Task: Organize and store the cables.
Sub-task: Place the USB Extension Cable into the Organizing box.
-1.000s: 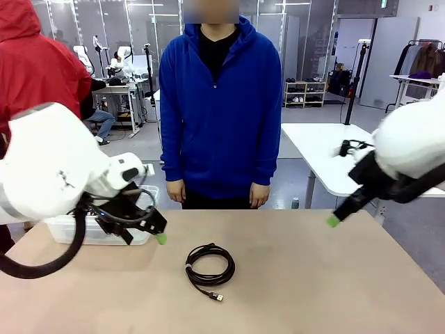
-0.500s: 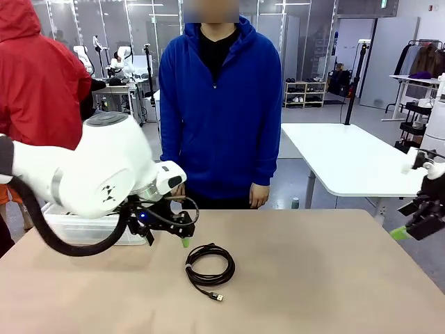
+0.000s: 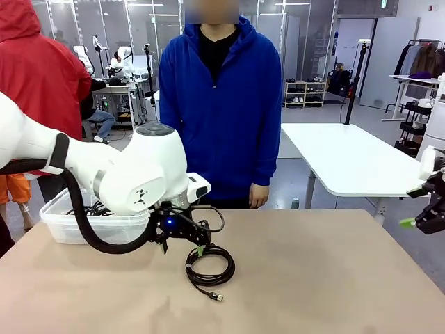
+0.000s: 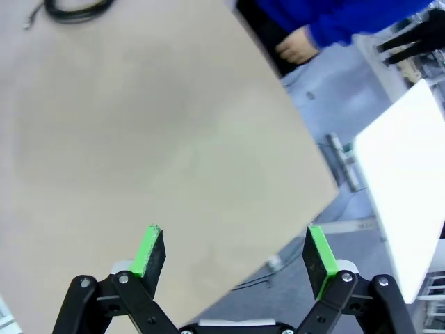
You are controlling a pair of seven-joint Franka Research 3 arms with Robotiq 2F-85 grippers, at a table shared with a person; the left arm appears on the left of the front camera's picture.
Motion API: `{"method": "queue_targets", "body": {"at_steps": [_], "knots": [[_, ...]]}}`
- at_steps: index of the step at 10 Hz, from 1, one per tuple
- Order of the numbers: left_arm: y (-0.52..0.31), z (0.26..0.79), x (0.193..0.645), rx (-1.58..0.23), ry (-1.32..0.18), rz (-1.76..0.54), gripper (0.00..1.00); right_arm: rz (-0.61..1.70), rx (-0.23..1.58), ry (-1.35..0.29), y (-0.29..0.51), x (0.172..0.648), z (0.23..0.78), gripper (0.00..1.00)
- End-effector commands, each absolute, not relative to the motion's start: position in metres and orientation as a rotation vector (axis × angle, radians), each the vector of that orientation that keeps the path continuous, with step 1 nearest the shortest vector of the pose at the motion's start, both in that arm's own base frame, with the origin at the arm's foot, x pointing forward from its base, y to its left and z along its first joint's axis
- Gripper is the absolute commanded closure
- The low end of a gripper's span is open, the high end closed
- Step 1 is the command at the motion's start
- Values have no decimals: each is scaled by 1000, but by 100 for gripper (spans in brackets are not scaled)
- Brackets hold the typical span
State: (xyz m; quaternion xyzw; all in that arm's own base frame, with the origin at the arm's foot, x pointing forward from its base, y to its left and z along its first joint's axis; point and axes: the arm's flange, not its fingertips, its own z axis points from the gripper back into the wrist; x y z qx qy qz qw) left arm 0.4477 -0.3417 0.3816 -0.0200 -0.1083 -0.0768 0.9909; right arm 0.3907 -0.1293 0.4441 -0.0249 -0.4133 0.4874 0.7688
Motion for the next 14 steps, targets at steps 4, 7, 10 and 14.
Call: {"method": "queue_targets", "body": {"at_steps": [4,7,10,14], "knots": [[-362,364,470,41,-234,-111,0,1067,-3,-823,-119,388,448,0],[-366,358,473,55,-226,-117,0,1067,-3,-823,-119,388,448,0],[-366,328,478,2,-211,-71,0,1067,-3,-823,-119,388,448,0],[-361,313,475,-21,-201,-45,0,1067,-3,-823,-119,388,448,0]]}}
